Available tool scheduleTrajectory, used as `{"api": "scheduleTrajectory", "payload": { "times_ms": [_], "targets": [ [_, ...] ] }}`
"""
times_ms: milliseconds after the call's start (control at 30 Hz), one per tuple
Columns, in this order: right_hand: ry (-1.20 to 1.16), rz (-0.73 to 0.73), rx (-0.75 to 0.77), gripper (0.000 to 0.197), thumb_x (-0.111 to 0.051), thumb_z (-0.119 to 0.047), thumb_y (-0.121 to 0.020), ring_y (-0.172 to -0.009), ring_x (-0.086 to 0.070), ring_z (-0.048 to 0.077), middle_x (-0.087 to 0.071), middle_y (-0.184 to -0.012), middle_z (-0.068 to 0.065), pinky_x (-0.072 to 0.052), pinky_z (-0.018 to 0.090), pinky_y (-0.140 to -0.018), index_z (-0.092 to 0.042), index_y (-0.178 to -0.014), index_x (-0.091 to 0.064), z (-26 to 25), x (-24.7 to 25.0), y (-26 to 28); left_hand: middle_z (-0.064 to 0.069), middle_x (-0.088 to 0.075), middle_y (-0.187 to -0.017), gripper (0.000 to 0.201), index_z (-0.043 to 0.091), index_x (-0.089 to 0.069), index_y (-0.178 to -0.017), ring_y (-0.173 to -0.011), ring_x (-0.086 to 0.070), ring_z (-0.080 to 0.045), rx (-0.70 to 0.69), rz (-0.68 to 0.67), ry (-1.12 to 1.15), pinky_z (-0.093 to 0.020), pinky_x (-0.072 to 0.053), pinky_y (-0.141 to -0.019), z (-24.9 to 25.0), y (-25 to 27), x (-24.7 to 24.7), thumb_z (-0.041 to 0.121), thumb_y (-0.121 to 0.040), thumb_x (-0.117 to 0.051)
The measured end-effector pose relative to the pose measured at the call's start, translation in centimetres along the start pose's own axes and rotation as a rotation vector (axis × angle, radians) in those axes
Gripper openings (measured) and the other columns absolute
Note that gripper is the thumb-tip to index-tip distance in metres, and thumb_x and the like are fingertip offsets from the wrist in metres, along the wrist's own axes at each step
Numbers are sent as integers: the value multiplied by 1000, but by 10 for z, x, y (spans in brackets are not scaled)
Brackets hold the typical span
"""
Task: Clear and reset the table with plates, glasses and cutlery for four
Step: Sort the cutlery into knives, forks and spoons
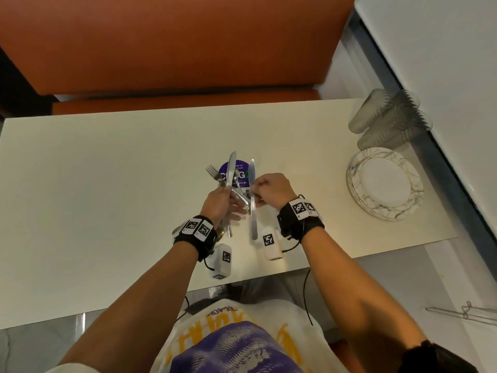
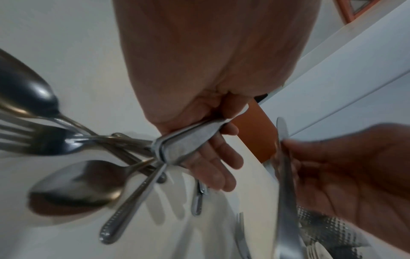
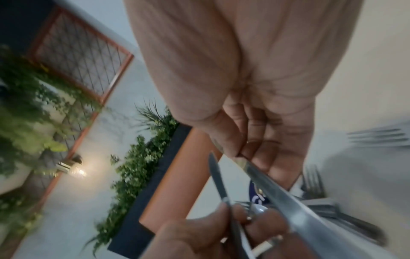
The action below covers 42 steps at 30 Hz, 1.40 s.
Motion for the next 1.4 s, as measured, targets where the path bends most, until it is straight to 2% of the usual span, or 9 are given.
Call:
{"api": "scheduleTrajectory", "payload": {
  "times_ms": [67,167,367,567,733,800,1100,1300,1400],
  "targets": [
    [-79,73,39,18,-68,-12,-89,-70,-75,31,-75,-72,11,-63,49,-76,-17,-72,-74,-12,7,-6,-27,-74,-96,30,1,-63,-104,-81,-74,-40,7,-54,-7,-42,-62,-66,5,4,-12,22,-106,-42],
    [-174,177,25,20,-69,-12,-87,-68,-76,31,-75,-70,12,-64,49,-73,-17,-68,-72,-21,15,-13,-22,-75,-97,36,0,-64,-117,-81,-75,-32,19,-123,38,-34,-62,-62,13,9,-28,24,-108,-40],
    [-166,265,52,1,-75,-9,-84,-59,-73,24,-75,-70,9,-64,40,-63,-9,-85,-76,-25,24,-16,-13,-70,-78,31,5,-67,-105,-56,-59,-25,51,-121,99,-30,-48,-52,23,2,-37,27,-106,-46],
    [63,192,184,17,-76,-23,-82,-62,-72,31,-73,-65,9,-63,40,-69,-8,-76,-78,-35,32,-20,-3,-49,-62,31,10,-62,-90,-45,-37,-15,112,-178,165,-25,-28,-41,22,-6,-31,28,-107,-44],
    [-170,237,129,29,-64,-18,-97,-63,-73,25,-77,-86,12,-64,42,-65,-11,-124,-70,-37,50,-34,-3,-44,-59,33,12,-62,-80,-38,-34,-13,124,-185,96,-22,-21,-40,23,-9,-26,29,-103,-46],
    [-162,242,164,33,-60,-14,-99,-65,-74,23,-77,-96,13,-64,41,-66,-12,-131,-66,-39,55,-40,-2,-44,-59,32,13,-62,-79,-38,-34,-13,132,-194,75,-23,-21,-40,21,-9,-25,29,-101,-47],
    [-11,182,276,23,-60,-15,-99,-62,-75,27,-78,-97,10,-63,45,-69,-13,-115,-76,-46,49,-42,-2,-43,-60,34,13,-61,-75,-41,-33,-14,166,-209,83,-24,-27,-39,16,-11,-27,28,-101,-45],
    [31,118,276,20,-60,-18,-99,-60,-74,28,-77,-74,12,-63,43,-71,-10,-107,-77,-50,50,-52,2,-39,-55,35,16,-61,-73,-37,-30,-11,172,-202,77,-23,-20,-38,18,-25,-23,32,-100,-46],
    [4,82,254,19,-60,-14,-99,-62,-74,32,-75,-72,17,-64,45,-71,-6,-104,-76,-53,53,-61,3,-36,-53,35,16,-57,-72,-35,-27,-10,177,-195,75,-21,-19,-36,24,-32,-23,31,-101,-43]
  ]
}}
Point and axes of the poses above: each hand's wrist, its own y-axis away from the middle knuckle, its own x-axis out of the back of the hand, z = x × y, the point moved 4 cm from there along -y, towards the middle knuckle
